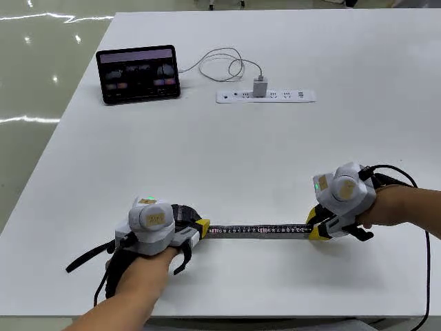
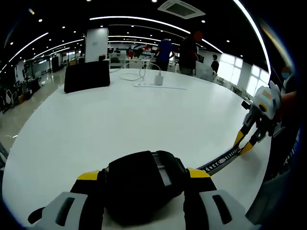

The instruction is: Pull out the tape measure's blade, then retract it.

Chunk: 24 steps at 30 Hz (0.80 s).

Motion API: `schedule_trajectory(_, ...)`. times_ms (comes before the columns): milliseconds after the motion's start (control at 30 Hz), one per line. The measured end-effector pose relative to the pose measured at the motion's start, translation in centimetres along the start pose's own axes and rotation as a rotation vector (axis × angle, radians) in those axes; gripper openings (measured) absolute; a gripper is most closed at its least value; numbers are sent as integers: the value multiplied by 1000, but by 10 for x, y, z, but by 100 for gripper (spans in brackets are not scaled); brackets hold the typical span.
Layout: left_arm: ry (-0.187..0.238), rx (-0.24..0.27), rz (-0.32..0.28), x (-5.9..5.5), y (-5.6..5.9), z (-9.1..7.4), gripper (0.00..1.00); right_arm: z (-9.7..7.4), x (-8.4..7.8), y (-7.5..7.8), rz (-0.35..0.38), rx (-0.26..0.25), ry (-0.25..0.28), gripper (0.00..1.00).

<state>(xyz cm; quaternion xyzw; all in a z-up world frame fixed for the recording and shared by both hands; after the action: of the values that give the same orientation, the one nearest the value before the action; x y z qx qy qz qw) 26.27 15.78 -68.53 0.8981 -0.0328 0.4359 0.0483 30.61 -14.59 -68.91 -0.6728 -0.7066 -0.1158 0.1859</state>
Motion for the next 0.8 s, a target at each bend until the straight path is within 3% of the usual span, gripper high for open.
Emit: schedule_trajectory(800, -5, -10, -10, -1, -1, 0, 64, 6, 13, 1, 8, 1, 16, 11)
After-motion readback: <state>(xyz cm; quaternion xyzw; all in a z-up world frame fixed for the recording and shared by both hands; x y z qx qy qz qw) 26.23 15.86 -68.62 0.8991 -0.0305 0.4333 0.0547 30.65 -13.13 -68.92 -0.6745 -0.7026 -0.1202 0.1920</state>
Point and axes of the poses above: the centre of the closed fingertips' face, and the gripper's own axes: z roughly forward along the fingers, y roughly to its right, x roughly out of its top, the point moved 8 cm from there along -z, roughly backward along the fingers, and after that the axes turned 5 degrees about x, right-handed, at the moved point
